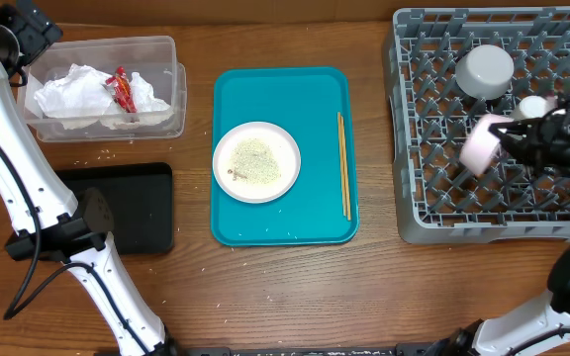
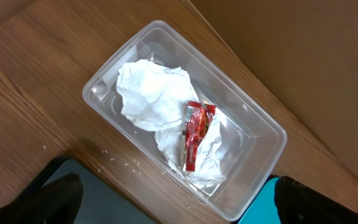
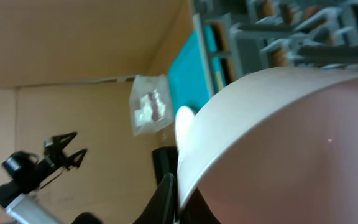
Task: Sort waste into correct bins and load items into the dishwasher
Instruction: 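Flip the pink bowl upside down in the rack and open the right gripper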
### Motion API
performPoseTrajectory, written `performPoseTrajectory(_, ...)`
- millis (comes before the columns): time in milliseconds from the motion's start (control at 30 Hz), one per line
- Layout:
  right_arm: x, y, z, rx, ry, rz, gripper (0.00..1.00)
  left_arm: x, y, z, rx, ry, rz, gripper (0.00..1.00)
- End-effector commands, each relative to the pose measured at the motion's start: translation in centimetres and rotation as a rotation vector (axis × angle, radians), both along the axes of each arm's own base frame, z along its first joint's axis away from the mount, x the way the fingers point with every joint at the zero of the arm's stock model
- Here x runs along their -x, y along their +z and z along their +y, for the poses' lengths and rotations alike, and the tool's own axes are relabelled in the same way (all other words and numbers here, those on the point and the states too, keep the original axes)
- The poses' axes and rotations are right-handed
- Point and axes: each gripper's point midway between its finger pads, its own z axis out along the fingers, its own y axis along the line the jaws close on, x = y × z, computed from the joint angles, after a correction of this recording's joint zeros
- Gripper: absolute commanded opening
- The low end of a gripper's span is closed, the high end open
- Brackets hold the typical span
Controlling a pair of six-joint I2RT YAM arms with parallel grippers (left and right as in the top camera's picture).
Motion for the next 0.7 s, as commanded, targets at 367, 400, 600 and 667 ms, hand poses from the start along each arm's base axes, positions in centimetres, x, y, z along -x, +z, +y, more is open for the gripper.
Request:
performPoseTrajectory(367, 1.8, -1.5, -2.8, 0.152, -0.040, 0.174, 0.16, 0.2, 0.2, 0.2, -0.019, -0.010, 0.004, 1.00)
performPoseTrajectory(400, 1.9, -1.6, -3.4, 0.182, -0.056, 0.215, 0.16, 0.2, 0.2, 0.2, -0.019, -0.010, 0.004, 1.00)
performPoseTrajectory(600, 4.2, -3.1, -9.4, 0.454, -0.292, 0.589, 0.21, 0.2, 0.2, 0.2, -0.019, -0.010, 0.004, 1.00)
performPoseTrajectory(667, 4.9, -2.9, -10.5, 0.504, -0.339, 0.654, 0.23, 0.2, 0.2, 0.2, -0.019, -0.010, 0.004, 1.00)
